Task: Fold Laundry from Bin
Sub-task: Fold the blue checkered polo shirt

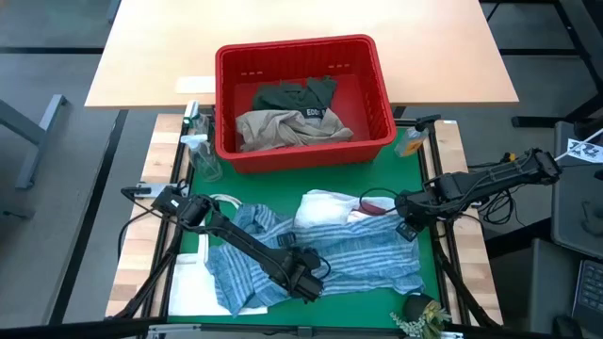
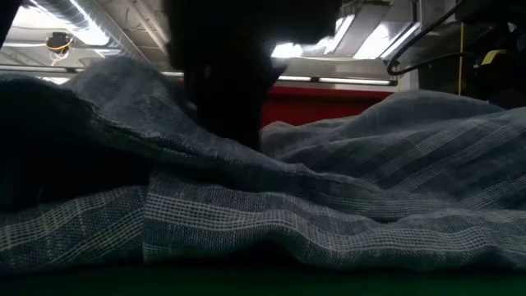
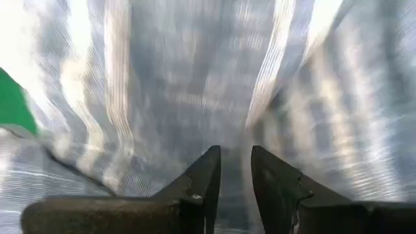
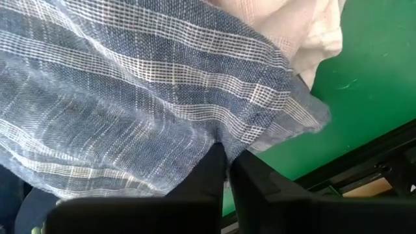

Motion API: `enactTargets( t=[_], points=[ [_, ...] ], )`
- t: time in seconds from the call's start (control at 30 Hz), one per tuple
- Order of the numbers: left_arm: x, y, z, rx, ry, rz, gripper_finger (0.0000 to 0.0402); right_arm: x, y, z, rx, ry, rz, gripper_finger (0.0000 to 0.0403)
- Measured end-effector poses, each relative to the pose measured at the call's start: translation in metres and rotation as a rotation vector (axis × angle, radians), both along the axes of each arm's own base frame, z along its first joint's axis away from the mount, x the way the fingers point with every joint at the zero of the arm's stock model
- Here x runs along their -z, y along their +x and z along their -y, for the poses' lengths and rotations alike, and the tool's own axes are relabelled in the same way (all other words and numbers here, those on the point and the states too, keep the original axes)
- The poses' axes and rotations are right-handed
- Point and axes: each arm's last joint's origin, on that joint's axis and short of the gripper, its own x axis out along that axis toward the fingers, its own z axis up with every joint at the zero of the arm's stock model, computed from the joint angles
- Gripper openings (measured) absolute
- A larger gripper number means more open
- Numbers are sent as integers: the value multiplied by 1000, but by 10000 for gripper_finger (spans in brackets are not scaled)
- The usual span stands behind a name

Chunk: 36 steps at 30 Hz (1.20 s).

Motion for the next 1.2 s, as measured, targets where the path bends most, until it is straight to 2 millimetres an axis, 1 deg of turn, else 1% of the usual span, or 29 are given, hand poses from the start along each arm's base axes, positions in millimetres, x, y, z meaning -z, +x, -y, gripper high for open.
enactTargets(
  t=[0.13, 0.33, 0.4, 0.5, 0.63, 0.7, 0.83, 1.03, 1.1, 1.2],
  points=[
    [-21, 9, 2, 38, -19, 60, 82, 0, 0, 0, -15, 0, 4, 52],
    [-47, 18, 1, 110, 26, 129, 82, 0, -1, -1, -47, 28, 2, 111],
    [-50, 19, -3, 113, 38, 129, 82, 0, -1, -1, -48, 28, 2, 123],
    [-50, 23, -10, 101, 48, 129, 82, -2, 0, 0, -40, -6, 13, 130],
    [-50, 27, -19, 82, 36, 124, 82, -12, 3, 4, 4, -152, 69, 129],
    [-50, 28, -23, 73, 35, 124, 82, -15, 4, 5, 2, -195, 92, 129],
    [-50, 29, -25, 61, 34, 128, 82, -14, 4, 5, -14, -183, 97, 129],
    [-50, 29, -25, 63, 31, 128, 82, -3, 6, 4, -14, -178, 103, 123],
    [-50, 29, -25, 62, 31, 128, 82, -2, 5, 4, -16, -180, 100, 106],
    [-50, 29, -25, 61, 31, 129, 82, -2, 6, 4, -35, -185, 107, 52]
  ],
)
